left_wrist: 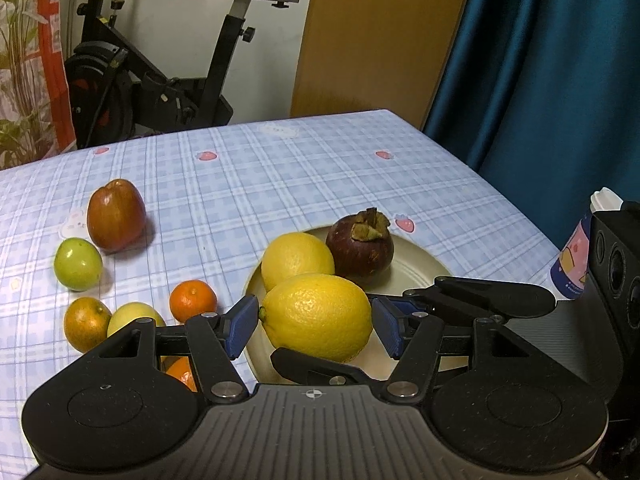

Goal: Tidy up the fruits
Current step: 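Carry the lemon onto the cream plate and open the left gripper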

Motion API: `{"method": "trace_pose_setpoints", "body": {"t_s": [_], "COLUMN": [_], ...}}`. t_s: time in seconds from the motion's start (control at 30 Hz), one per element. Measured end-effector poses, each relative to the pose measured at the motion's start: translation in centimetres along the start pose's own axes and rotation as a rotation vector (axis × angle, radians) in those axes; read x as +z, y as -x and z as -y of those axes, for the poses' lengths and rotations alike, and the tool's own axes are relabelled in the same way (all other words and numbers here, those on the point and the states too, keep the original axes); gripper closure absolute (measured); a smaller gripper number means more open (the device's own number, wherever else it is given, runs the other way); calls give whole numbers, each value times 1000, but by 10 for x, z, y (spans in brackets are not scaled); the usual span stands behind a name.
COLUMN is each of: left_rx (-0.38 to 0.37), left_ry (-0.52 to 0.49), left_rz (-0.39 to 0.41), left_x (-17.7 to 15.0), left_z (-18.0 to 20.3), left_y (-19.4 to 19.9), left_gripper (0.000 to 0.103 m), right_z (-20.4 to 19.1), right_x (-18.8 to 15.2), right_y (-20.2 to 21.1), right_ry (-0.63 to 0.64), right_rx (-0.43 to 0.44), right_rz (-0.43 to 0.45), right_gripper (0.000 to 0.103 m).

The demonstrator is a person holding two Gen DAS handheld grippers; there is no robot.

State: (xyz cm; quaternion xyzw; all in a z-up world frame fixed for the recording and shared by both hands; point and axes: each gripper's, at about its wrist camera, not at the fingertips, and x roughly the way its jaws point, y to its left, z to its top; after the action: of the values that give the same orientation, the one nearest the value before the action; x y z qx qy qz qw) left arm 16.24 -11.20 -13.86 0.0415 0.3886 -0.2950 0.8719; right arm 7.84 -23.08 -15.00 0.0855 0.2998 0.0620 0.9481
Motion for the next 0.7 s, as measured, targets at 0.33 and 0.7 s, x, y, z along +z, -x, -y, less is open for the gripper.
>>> {"method": "trace_pose_setpoints", "body": {"t_s": [0.33, 0.7], "left_rx": [6, 11], "left_ry": [7, 22], "left_rz": [-5, -13], "left_x": [-2, -7], "left_z": [0, -2], "left_y": [-4, -10], "left_gripper": [39, 39], "right_z": [2, 3], "right_x": [-3, -8], "right_y": [-6, -12], "right_ry": [-3, -3], "right_rx": [7, 13], "right_rz": [-16, -38], "right_gripper": [40, 40]}}
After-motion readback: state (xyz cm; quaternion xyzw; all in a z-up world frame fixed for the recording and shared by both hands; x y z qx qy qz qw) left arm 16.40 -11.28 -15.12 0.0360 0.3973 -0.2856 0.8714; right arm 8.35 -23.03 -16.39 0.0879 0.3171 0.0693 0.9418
